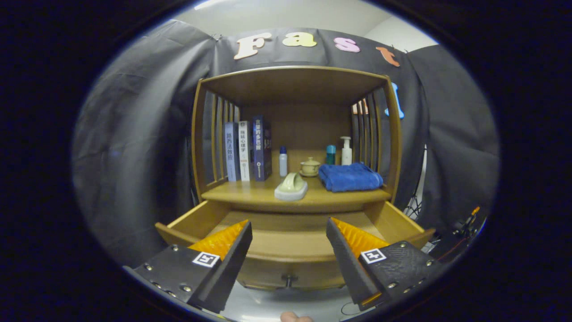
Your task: Pull open the drawer, take out the items inside it, and place them on the countertop above the cabinet.
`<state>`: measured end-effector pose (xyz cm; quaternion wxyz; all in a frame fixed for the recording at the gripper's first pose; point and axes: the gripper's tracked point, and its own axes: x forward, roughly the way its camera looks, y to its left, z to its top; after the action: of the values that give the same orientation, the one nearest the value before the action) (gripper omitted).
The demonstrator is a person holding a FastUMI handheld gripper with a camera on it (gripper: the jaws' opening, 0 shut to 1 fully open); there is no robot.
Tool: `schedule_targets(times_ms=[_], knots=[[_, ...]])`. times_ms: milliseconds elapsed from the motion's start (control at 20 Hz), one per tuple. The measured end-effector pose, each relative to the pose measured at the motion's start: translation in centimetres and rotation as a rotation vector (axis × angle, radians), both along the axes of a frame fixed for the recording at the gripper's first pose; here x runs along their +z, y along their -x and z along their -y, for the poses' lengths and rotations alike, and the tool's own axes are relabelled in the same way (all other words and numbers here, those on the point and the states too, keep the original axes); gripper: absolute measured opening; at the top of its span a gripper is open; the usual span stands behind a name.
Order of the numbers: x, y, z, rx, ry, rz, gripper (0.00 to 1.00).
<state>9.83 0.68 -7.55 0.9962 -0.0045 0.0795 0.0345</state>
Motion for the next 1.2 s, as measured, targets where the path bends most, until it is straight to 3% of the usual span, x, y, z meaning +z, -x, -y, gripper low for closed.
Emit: schedule_targets(times_ms=[200,300,550,600,900,1200], knots=[[-5.7,2.1,0.2,-0.036,-0.027,-0.065,0.99],[-8.3,2.5,1.3,-0.091,-0.059,-0.116,0.99],[-16.0,0.9,1.5,-0.096,-0.135,-0.367,1.00],[-16.1,-1.5,1.6,-0.116,-0.192,-0.283,0.99],[-16.6,-3.4,1.5,-0.092,-0.202,-0.267,0.98],[-16.1,-8.7,1.1,-0.103,-0.177,-0.235,0.99]])
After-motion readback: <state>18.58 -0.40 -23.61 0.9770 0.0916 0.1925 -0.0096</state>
